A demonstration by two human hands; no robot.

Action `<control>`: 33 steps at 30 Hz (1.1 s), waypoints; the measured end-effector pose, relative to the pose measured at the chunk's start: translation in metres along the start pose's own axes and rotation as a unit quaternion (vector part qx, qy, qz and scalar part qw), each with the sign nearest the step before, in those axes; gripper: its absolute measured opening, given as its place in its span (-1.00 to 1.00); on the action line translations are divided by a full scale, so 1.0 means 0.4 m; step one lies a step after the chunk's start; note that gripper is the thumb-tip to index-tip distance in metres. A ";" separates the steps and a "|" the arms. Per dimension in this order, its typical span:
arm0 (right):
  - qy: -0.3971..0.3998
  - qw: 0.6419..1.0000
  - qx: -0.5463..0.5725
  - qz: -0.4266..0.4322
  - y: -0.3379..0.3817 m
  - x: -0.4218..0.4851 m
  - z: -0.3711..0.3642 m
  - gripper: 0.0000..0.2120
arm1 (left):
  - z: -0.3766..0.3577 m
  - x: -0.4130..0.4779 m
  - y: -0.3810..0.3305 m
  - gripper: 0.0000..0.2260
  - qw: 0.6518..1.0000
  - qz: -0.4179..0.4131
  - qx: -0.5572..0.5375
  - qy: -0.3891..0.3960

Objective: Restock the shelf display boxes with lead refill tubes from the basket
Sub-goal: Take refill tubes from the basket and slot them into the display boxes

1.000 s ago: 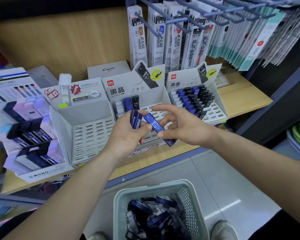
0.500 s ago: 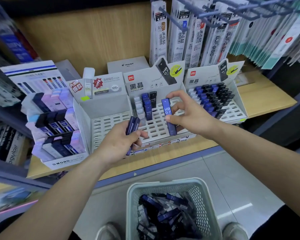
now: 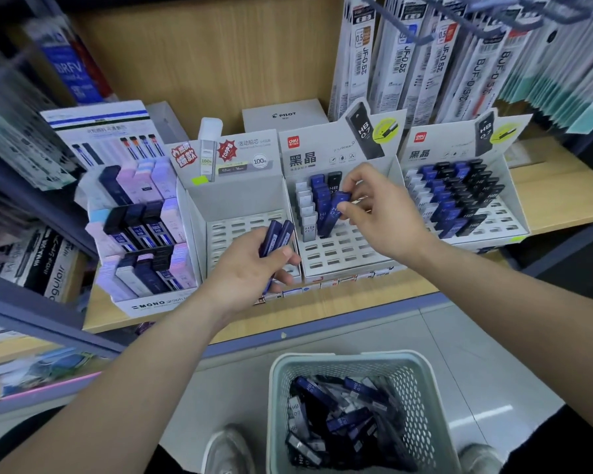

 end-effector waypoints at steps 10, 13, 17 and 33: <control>0.029 0.996 -0.071 0.055 0.000 -0.001 -0.006 -0.81 | -0.003 -0.004 -0.009 -0.88 1.000 -0.010 -0.023 -0.009; 0.040 0.989 -0.117 0.075 -0.007 -0.003 -0.013 -0.88 | -0.003 -0.005 -0.011 -0.87 1.000 -0.008 -0.015 -0.019; 0.021 0.991 -0.113 0.064 -0.003 0.002 0.001 -0.87 | -0.004 -0.008 -0.015 -0.87 1.000 -0.006 -0.019 -0.024; 0.059 0.982 0.174 -0.036 0.082 -0.098 0.064 -0.91 | -0.069 -0.025 -0.079 -0.85 0.996 -0.069 -0.039 0.046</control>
Point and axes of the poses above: each hand's wrist, its own x-axis towards the middle knuckle, its own z-axis out of the back of the hand, y = z × x, the point moved 2 cm from there along x, towards the middle knuckle, and after that the axes turned 4 degrees about -x, right-handed, at the moved point
